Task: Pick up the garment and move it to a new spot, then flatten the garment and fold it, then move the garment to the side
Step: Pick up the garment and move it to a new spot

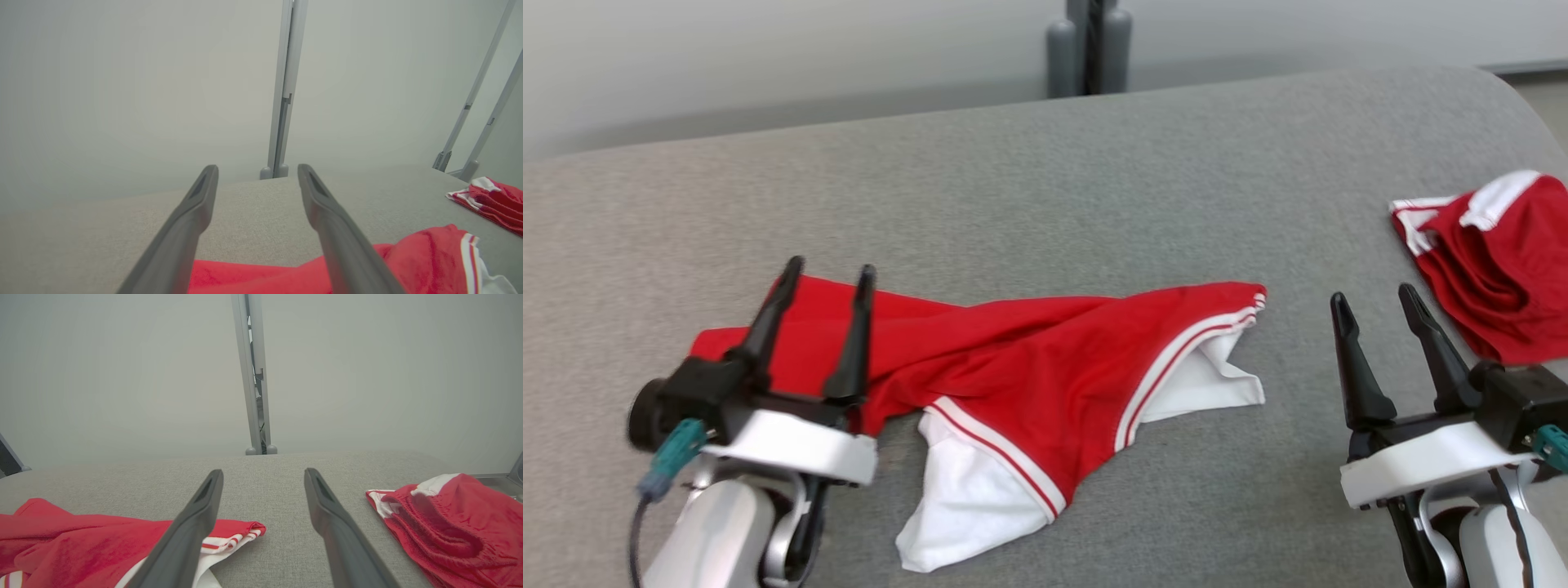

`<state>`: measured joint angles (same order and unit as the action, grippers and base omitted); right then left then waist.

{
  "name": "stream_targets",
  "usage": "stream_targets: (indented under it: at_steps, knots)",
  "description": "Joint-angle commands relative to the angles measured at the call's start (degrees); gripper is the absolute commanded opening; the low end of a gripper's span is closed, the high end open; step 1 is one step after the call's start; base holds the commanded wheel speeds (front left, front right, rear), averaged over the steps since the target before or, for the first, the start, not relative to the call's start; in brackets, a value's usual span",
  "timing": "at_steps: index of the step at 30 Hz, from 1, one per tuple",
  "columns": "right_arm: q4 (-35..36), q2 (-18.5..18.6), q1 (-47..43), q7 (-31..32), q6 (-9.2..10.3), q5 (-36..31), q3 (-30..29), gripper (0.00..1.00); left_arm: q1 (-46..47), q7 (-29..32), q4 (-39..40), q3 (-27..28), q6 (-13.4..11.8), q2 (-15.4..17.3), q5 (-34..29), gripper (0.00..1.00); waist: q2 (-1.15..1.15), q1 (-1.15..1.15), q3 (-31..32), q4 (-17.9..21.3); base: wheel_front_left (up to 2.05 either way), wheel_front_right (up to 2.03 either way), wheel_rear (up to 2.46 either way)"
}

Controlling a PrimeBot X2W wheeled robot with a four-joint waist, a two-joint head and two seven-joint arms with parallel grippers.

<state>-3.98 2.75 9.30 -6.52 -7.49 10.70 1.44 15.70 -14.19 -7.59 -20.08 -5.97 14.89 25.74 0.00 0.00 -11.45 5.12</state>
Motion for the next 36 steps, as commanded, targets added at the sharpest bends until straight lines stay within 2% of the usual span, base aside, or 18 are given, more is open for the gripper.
stream_targets:
  at_steps: [1,4,8,14,23,36]
  knots:
    - [0.3,0.3,-0.9,0.3,-0.01,-0.2,-0.4,1.00,-1.0,-0.4,0.8,0.9,-0.5,0.5,0.2,1.00,0.00,0.00,1.9,-2.2,0.00,0.00,0.00]
    - [0.7,0.3,-1.8,1.1,-0.01,-0.7,-0.6,1.00,-3.5,-0.6,2.4,3.5,-0.8,2.2,0.9,1.00,0.00,0.00,3.2,-3.7,0.00,0.00,0.00]
    - [1.0,0.3,-3.3,1.9,-0.01,-1.3,-0.9,1.00,-6.7,-0.8,4.2,6.3,0.5,3.8,1.9,1.00,0.00,0.00,4.9,-5.2,0.00,0.00,0.00]
    - [1.4,0.3,-5.5,3.2,-0.01,-1.8,-1.0,1.00,-11.5,-0.8,6.7,9.2,0.9,4.8,1.7,1.00,0.00,0.00,7.8,-6.4,0.00,0.00,0.00]
    - [2.2,0.3,-9.6,4.7,-0.01,-1.6,-0.7,1.00,-17.1,-0.3,8.3,8.4,0.7,5.7,0.7,1.00,0.00,0.00,12.4,-6.1,0.00,0.00,0.00]
    - [3.4,0.3,-12.3,5.6,-0.01,-1.6,-1.8,1.00,-20.6,2.2,9.8,7.2,-0.5,6.5,0.8,1.00,0.00,0.00,14.2,-5.4,0.00,0.00,0.00]
